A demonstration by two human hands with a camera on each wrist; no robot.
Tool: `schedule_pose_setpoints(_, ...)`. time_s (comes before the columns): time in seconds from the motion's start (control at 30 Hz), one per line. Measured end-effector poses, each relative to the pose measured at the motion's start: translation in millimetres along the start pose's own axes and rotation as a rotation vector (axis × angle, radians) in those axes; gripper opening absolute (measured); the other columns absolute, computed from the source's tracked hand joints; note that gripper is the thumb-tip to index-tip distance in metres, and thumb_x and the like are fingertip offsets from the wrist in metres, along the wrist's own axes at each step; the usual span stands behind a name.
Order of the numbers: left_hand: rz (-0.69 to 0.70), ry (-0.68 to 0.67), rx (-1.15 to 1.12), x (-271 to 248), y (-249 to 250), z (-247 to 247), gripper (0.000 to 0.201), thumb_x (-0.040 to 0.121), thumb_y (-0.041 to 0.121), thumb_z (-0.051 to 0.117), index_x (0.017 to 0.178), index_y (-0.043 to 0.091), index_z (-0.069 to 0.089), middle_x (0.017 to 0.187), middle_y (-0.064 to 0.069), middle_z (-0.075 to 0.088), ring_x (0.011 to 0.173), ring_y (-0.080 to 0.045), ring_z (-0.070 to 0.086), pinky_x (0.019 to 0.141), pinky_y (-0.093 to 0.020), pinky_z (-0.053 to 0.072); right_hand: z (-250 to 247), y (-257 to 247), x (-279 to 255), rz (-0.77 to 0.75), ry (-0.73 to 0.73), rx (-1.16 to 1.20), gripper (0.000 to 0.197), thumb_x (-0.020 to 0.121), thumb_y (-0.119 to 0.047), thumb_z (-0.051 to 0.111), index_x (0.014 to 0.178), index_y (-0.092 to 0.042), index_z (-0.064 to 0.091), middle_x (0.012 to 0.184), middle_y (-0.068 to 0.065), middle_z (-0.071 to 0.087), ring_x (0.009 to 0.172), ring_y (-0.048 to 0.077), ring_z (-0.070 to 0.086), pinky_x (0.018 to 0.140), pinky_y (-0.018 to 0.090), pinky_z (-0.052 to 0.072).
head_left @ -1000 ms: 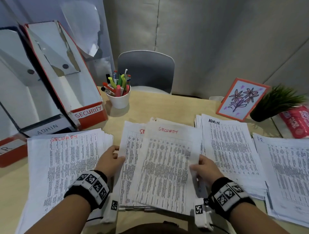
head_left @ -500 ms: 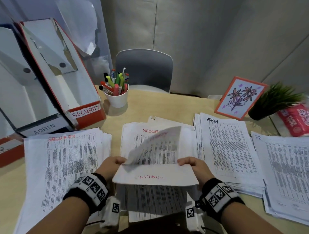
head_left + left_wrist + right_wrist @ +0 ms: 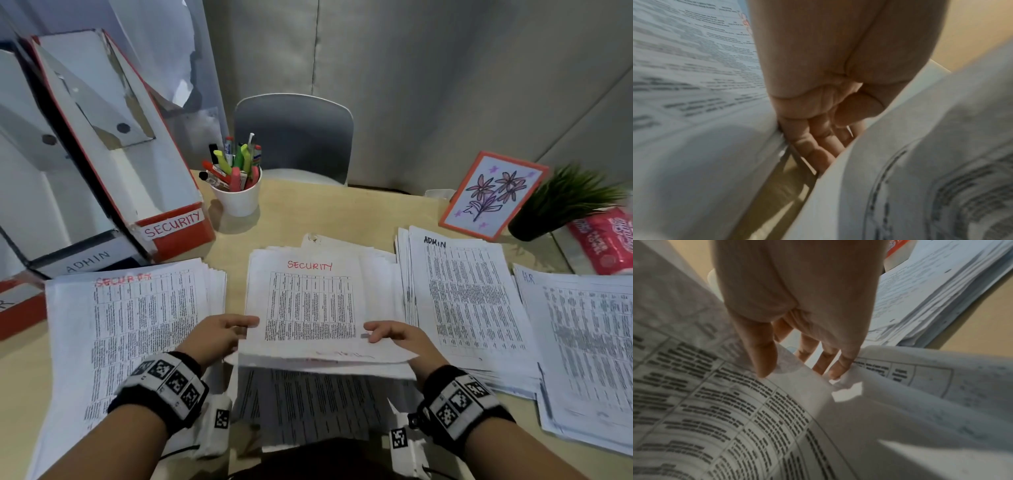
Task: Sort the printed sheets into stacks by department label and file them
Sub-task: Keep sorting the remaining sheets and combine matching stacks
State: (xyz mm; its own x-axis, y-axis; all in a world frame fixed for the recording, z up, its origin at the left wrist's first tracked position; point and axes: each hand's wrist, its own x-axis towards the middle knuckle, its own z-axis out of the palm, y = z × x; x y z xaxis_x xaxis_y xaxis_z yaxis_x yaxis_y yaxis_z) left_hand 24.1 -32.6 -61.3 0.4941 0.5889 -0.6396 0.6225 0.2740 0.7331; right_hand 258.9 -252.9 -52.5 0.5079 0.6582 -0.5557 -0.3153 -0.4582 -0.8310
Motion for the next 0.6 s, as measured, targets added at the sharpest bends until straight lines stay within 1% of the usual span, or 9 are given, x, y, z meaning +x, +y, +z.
schedule_pose_setpoints(0.03, -0.029, 0.031, -0.066, 0, 0, 0, 0.042, 0.085, -0.016, 0.040, 0.097, 0.008, 0.072, 0.095, -0.009, 0.069, 0.086, -0.023, 0.061, 0.056, -0.018, 0.049, -1, -1, 0, 0.002, -0.019, 0.000, 0.033, 0.081, 0.022, 0.050, 0.062, 0.000, 0.065, 0.111, 0.011, 0.063, 0.090, 0.018, 0.069, 0.065, 0.022, 0.054)
schedule_pose_setpoints(0.07, -0.047, 0.062, -0.130, 1, -1, 0, 0.037, 0.085, -0.013, 0.044, 0.096, 0.006, 0.073, 0.091, -0.010, 0.070, 0.081, -0.023, 0.062, 0.056, -0.020, 0.052, -2, -1, 0, 0.001, -0.036, -0.004, 0.033, 0.081, 0.023, 0.051, 0.062, -0.001, 0.064, 0.109, 0.011, 0.063, 0.082, 0.012, 0.070, 0.061, 0.019, 0.053)
schedule_pose_setpoints(0.13, -0.028, 0.152, -0.120, 5, -5, 0, 0.016, 0.084, 0.007, 0.063, 0.090, 0.013, 0.076, 0.092, -0.004, 0.072, 0.086, -0.020, 0.065, 0.076, -0.030, 0.056, -5, 0, 2, -0.001, -0.057, -0.011, 0.034, 0.079, 0.023, 0.053, 0.060, -0.002, 0.064, 0.104, 0.009, 0.063, 0.073, 0.005, 0.070, 0.057, 0.018, 0.052)
schedule_pose_setpoints(0.17, -0.008, 0.192, -0.071, 6, -5, 0, 0.009, 0.082, 0.016, 0.070, 0.089, 0.017, 0.075, 0.090, 0.000, 0.072, 0.089, -0.019, 0.065, 0.081, -0.032, 0.054, -5, 0, 2, 0.000, -0.057, -0.014, 0.034, 0.078, 0.024, 0.053, 0.058, -0.002, 0.064, 0.103, 0.007, 0.064, 0.071, 0.005, 0.070, 0.057, 0.018, 0.052)
schedule_pose_setpoints(0.27, 0.011, 0.246, -0.046, 6, -5, 3, 0.030, 0.075, 0.016, 0.079, 0.099, 0.018, 0.061, 0.079, -0.001, 0.065, 0.082, -0.019, 0.063, 0.076, -0.032, 0.048, -6, 0, 1, 0.011, -0.052, -0.025, 0.031, 0.079, 0.023, 0.053, 0.063, -0.002, 0.063, 0.100, 0.005, 0.065, 0.077, 0.013, 0.068, 0.056, 0.017, 0.051)
schedule_pose_setpoints(0.33, 0.011, 0.216, -0.062, 6, -1, 6, 0.038, 0.074, 0.013, 0.080, 0.101, 0.020, 0.055, 0.081, -0.005, 0.065, 0.081, -0.022, 0.064, 0.077, -0.035, 0.050, -4, -3, -1, 0.023, -0.060, 0.001, 0.029, 0.080, 0.022, 0.052, 0.067, -0.001, 0.063, 0.099, 0.008, 0.065, 0.077, 0.016, 0.068, 0.055, 0.018, 0.051)
schedule_pose_setpoints(0.43, 0.040, 0.078, -0.013, 2, 4, 9, 0.031, 0.079, 0.003, 0.073, 0.099, 0.021, 0.059, 0.088, -0.002, 0.069, 0.081, -0.020, 0.066, 0.071, -0.031, 0.052, -3, -5, -3, 0.060, -0.059, 0.094, 0.026, 0.080, 0.022, 0.049, 0.070, 0.002, 0.061, 0.095, 0.012, 0.064, 0.063, 0.016, 0.069, 0.051, 0.022, 0.052)
schedule_pose_setpoints(0.5, 0.078, -0.001, 0.019, -1, 7, 9, 0.032, 0.081, -0.004, 0.066, 0.097, 0.024, 0.064, 0.089, 0.000, 0.072, 0.083, -0.018, 0.067, 0.072, -0.029, 0.054, -3, -6, -1, 0.088, -0.034, 0.148, 0.026, 0.080, 0.021, 0.048, 0.068, 0.002, 0.061, 0.098, 0.014, 0.063, 0.067, 0.024, 0.067, 0.050, 0.024, 0.053)
schedule_pose_setpoints(0.6, 0.100, -0.053, 0.038, -3, 8, 8, 0.033, 0.082, -0.008, 0.061, 0.085, 0.023, 0.071, 0.072, 0.006, 0.072, 0.076, -0.018, 0.064, 0.065, -0.023, 0.049, -1, -5, 3, 0.130, 0.022, 0.232, 0.010, 0.068, 0.012, 0.059, 0.068, 0.002, 0.061, 0.109, 0.011, 0.058, 0.084, 0.028, 0.061, 0.054, 0.026, 0.054)
